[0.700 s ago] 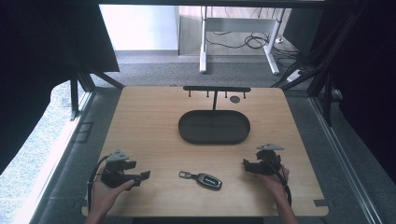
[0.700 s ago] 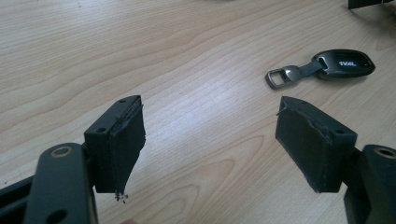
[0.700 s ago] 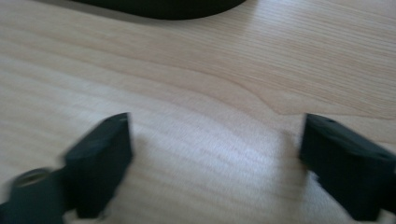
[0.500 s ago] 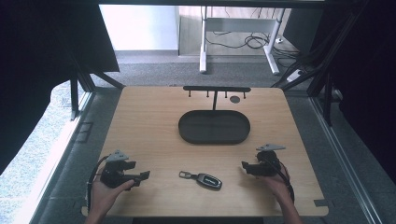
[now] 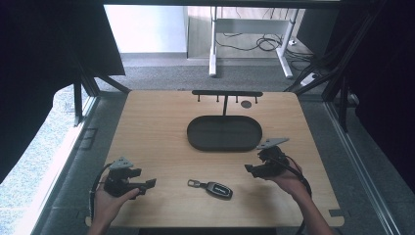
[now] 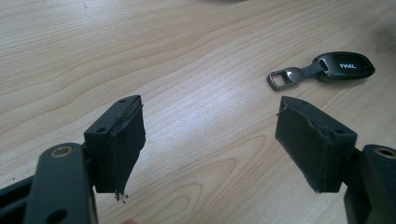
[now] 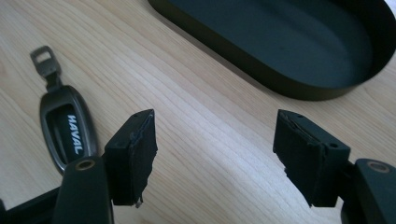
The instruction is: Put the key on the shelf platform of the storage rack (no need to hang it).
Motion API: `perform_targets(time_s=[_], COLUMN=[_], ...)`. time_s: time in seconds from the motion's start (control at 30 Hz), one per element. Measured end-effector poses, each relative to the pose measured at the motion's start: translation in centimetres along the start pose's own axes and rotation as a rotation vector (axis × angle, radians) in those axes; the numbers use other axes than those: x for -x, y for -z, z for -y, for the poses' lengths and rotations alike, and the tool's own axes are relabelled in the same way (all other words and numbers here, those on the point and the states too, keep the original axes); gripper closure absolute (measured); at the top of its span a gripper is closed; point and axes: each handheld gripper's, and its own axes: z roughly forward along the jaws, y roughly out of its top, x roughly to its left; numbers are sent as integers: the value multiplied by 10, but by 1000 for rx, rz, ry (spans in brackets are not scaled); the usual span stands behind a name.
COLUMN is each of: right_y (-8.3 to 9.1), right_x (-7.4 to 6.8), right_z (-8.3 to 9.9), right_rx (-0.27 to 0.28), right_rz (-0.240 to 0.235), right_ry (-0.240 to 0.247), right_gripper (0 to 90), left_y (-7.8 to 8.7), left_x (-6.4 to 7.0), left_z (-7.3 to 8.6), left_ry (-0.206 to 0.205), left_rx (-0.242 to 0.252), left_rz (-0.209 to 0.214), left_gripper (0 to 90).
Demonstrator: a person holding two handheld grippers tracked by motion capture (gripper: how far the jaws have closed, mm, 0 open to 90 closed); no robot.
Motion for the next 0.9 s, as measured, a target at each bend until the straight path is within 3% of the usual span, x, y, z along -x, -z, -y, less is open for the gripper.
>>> perform_targets(time_s=[0.3, 0.63, 0.9], right_y=[-2, -2, -16], right_x=[-11, -22, -40], right_z=[-18, -28, -33], right_rx=[-30, -32, -75], right_rz=[-55, -70, -107], right_ry=[46, 64, 109], right_gripper=[322, 325, 323], left_y=[1, 1, 0], left_x=[0, 0, 1], left_z=[0, 0, 0], left_ry=[0, 0, -2], left_rx=[2, 2, -3], left_rz=[-3, -1, 0], left_gripper=[243, 243, 243])
